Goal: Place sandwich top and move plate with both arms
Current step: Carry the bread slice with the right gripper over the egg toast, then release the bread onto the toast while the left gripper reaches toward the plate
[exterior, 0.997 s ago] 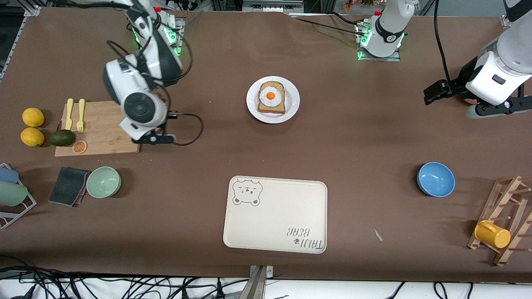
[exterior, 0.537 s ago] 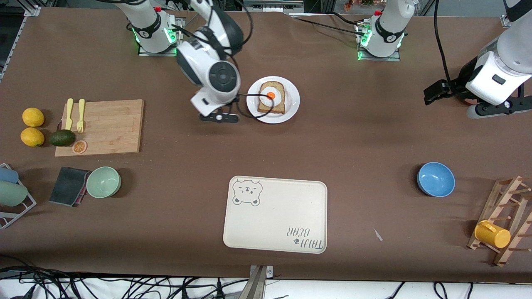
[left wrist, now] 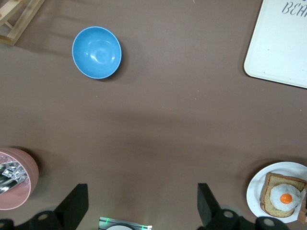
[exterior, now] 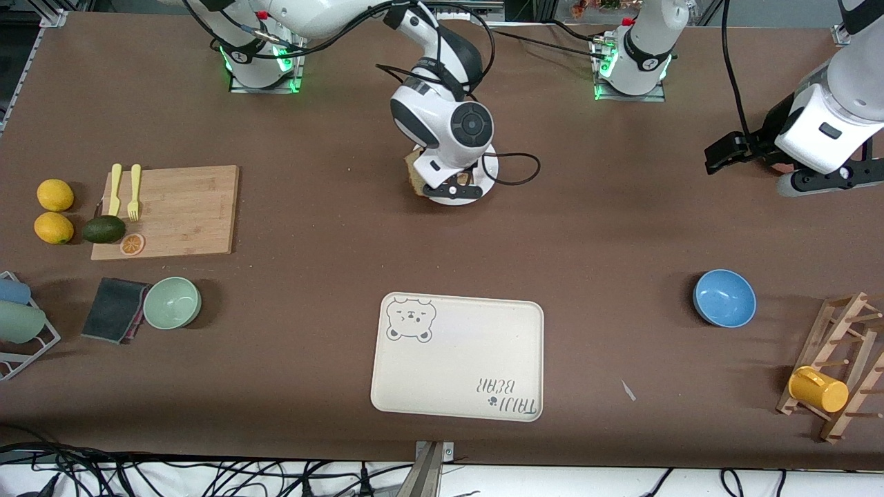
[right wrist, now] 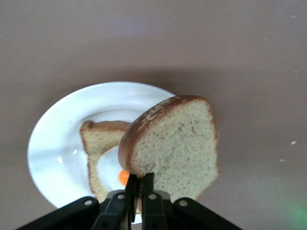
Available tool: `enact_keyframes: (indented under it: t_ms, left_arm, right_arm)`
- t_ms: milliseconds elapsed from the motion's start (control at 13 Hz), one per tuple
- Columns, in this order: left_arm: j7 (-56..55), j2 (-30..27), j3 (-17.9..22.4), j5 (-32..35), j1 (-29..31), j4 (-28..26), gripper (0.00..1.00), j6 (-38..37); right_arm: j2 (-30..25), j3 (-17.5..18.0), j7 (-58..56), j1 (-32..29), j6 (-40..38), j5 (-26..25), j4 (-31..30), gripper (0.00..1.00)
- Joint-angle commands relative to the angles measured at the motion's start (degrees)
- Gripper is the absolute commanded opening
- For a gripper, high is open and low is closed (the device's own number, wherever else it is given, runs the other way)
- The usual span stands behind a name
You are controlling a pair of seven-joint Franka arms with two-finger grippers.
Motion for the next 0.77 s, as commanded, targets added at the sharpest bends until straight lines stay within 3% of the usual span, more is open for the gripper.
enact_keyframes:
  t_ms: [0,307,384,460,690]
  left_arm:
    - [0.85,0.34,0.14,1.05,0.97,0.68,1.0,-0.56]
    - [1.02,1.3,0.14,0.87,3.08,0.24,1.0,-0.64]
    - [0.94,1.48,0.14,0.26,3.34,0.16,1.0,-0.64]
    - [1.02,1.49,0.14,-0.35,3.78,-0.02,1.0,-0.73]
    - [0.68,1.49,0.14,-0.71,3.96,-0.19,1.0,-0.99]
  right_arm:
    - [0.98,-0.28,1.05,1.89,1.9,0.69,2.23,0.0]
    - [3.0,-0.37,1.4,3.48,3.76,0.6,2.23,0.0]
    - [3.35,-0.28,1.75,3.48,3.93,0.77,2.31,0.43]
    - [3.27,-0.37,2.97,4.09,4.02,0.17,2.31,0.99]
    - [3.0,-0.54,3.25,4.1,6.56,0.25,3.9,1.0]
